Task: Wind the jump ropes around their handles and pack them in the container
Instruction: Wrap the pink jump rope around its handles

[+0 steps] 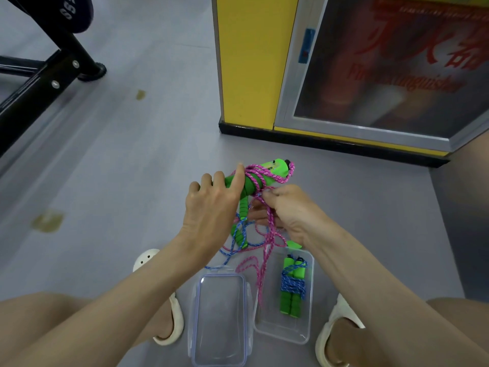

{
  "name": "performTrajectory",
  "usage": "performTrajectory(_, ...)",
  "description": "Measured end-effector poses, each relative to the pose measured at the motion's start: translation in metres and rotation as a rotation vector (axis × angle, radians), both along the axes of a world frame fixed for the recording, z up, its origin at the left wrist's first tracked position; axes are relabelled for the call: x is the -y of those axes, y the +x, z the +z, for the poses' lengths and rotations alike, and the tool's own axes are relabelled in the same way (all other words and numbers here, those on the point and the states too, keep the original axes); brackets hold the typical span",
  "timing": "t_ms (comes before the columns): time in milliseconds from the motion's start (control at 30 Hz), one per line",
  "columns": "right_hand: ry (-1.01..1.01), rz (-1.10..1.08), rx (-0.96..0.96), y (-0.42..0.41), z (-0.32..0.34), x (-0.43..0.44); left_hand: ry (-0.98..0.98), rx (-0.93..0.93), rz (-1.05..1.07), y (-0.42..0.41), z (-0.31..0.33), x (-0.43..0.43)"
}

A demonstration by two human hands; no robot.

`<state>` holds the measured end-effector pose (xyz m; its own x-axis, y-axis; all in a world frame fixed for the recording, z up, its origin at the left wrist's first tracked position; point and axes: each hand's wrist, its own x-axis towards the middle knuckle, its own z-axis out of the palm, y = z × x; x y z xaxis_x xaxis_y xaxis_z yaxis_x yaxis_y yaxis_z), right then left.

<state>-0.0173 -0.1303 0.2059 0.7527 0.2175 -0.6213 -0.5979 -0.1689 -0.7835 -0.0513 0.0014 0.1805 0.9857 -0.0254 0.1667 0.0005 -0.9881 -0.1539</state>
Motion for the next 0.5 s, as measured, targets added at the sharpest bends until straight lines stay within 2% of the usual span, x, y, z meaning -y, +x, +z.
performTrajectory(133,0.023,-0.077,-0.013,-0.001,-0.003,0.000,0.019,0.071,-0.044,0.001,-0.004,0.002)
performTrajectory(267,-0.021,-0.018,0.004,0.002,-0.007,0.002,0.080,0.177,-0.090,0.000,-0.006,0.006)
performTrajectory(400,-0.036,-0.007,-0.015,0.003,-0.010,0.004,0.111,0.182,-0.077,-0.004,-0.010,0.010)
performTrajectory(500,0.035,-0.027,-0.022,0.004,-0.011,0.005,0.139,0.203,-0.062,-0.005,-0.011,0.011)
